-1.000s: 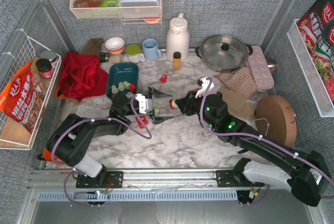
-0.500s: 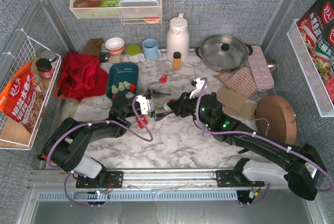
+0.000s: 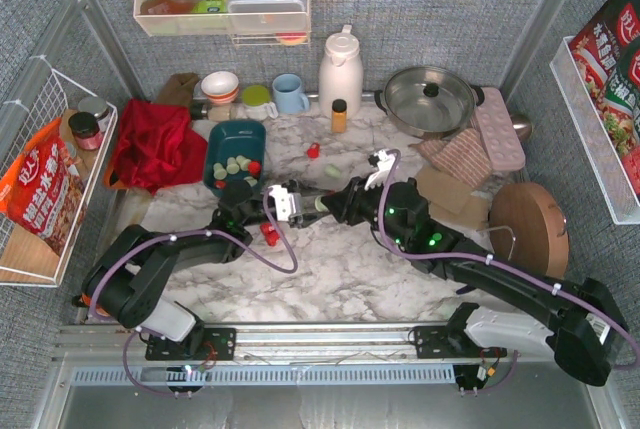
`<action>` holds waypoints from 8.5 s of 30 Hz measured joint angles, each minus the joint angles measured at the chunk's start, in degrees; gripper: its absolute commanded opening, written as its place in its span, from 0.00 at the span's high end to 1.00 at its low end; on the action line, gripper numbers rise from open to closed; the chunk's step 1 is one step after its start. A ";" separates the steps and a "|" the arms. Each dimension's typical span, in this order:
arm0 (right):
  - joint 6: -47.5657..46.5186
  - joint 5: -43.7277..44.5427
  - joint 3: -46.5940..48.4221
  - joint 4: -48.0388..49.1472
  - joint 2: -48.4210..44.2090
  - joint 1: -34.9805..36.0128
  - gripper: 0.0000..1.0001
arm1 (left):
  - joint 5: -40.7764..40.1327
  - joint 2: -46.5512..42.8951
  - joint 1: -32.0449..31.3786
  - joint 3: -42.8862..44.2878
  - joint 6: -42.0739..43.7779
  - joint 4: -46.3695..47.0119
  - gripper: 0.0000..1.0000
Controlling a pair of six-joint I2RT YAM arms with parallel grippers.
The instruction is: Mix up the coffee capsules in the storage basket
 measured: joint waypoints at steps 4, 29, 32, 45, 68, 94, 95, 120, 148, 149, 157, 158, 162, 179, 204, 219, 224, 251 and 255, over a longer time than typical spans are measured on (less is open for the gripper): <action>0.17 0.22 -0.13 0.04 0.24 -0.02 0.68 | -0.17 -0.02 -0.11 0.04 0.68 -0.48 0.50; -7.72 6.32 7.63 -15.74 2.05 -0.04 0.36 | -12.72 7.34 25.70 3.61 -8.33 3.98 0.44; -7.98 5.38 9.29 -16.74 8.13 0.28 0.37 | -16.46 9.44 28.24 5.57 -8.28 2.84 0.41; -5.05 5.11 20.98 -15.87 31.98 3.10 0.38 | -27.26 11.96 28.52 11.15 -9.64 -3.61 0.01; 7.28 18.08 29.66 -16.52 51.76 5.27 0.52 | -59.23 -6.01 18.86 27.54 -22.27 -49.31 0.01; 0.76 10.45 16.72 -12.26 29.68 1.70 0.65 | -32.44 -8.98 16.65 6.27 -15.98 -26.64 0.01; 0.39 9.38 15.43 -12.00 27.54 1.03 0.65 | -30.69 -9.05 16.26 5.14 -14.71 -24.65 0.01; -1.01 -3.50 9.60 -7.65 10.36 -1.79 0.65 | -9.60 -9.18 -0.31 -3.48 5.38 -9.46 0.02; 1.25 -2.93 9.53 -8.55 7.63 -2.19 0.35 | -22.56 -6.54 -0.50 -4.26 9.86 -3.74 0.67; 0.70 -1.88 9.53 -9.38 6.60 -2.32 0.35 | -23.61 -5.92 0.57 -3.65 9.70 -3.78 0.68; -4.61 4.83 10.01 -16.31 -0.26 -3.28 0.35 | -32.87 0.98 12.39 4.79 0.66 -6.75 0.68; -5.11 5.11 10.01 -16.96 -0.68 -3.28 0.35 | -33.75 2.16 13.94 5.60 -0.70 -6.78 0.67; -6.16 6.43 9.40 -18.45 -0.98 -3.28 0.35 | -37.38 5.66 19.89 7.34 -5.92 -7.63 0.61; -7.28 -0.11 19.26 -16.79 28.96 -3.17 0.29 | -34.27 11.37 33.44 10.16 -19.28 -8.07 0.01; -22.88 -0.02 49.72 -25.83 62.25 -2.40 0.48 | -32.68 2.34 33.40 9.49 -25.07 -8.41 0.01; -21.18 1.03 47.15 -26.91 58.47 -2.10 0.60 | -30.58 1.09 31.54 8.83 -25.07 -8.59 0.01; -19.43 1.33 41.35 -25.90 51.93 -2.71 0.60 | -27.82 0.87 28.96 8.57 -22.10 -8.59 0.01; -19.12 -3.69 44.15 -22.80 53.07 -4.42 0.47 | -29.97 -5.62 24.28 0.83 -15.45 1.92 0.01; -19.89 -3.85 47.63 -25.68 57.57 -4.13 0.49 | -31.89 -6.45 24.30 0.70 -15.43 1.97 0.01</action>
